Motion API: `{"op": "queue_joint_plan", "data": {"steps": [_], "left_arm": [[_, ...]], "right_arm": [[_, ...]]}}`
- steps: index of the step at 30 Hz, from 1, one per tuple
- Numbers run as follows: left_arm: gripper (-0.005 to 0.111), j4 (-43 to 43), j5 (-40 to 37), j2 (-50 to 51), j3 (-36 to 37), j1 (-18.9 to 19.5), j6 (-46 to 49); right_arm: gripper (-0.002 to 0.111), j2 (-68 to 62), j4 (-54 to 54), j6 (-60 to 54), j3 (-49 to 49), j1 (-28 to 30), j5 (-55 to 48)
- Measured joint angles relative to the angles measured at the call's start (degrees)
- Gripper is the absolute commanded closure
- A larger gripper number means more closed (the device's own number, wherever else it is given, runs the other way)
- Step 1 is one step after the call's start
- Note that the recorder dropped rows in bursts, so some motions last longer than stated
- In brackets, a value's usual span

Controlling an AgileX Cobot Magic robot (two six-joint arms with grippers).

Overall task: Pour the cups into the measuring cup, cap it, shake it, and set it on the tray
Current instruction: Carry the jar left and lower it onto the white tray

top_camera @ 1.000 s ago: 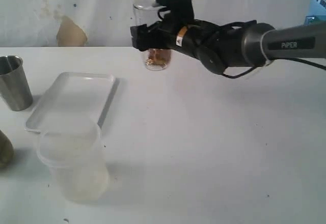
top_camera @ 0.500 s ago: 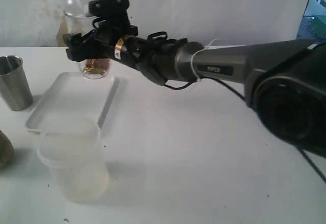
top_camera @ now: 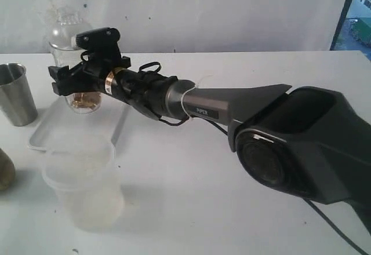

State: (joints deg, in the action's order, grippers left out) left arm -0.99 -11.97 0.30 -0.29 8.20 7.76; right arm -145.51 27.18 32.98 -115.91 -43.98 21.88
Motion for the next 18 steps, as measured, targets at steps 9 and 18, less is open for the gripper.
{"op": "queue_joint_plan", "data": {"steps": [9, 18], "left_arm": [[0.106, 0.00, 0.00, 0.00, 0.00, 0.00, 0.00], [0.106, 0.00, 0.00, 0.00, 0.00, 0.00, 0.00]], "right_arm": [[0.108, -1.63, 0.26, 0.39, -0.10, 0.00, -0.37], [0.108, -1.63, 5.23, 0.39, -0.10, -0.90, -0.59]]}}
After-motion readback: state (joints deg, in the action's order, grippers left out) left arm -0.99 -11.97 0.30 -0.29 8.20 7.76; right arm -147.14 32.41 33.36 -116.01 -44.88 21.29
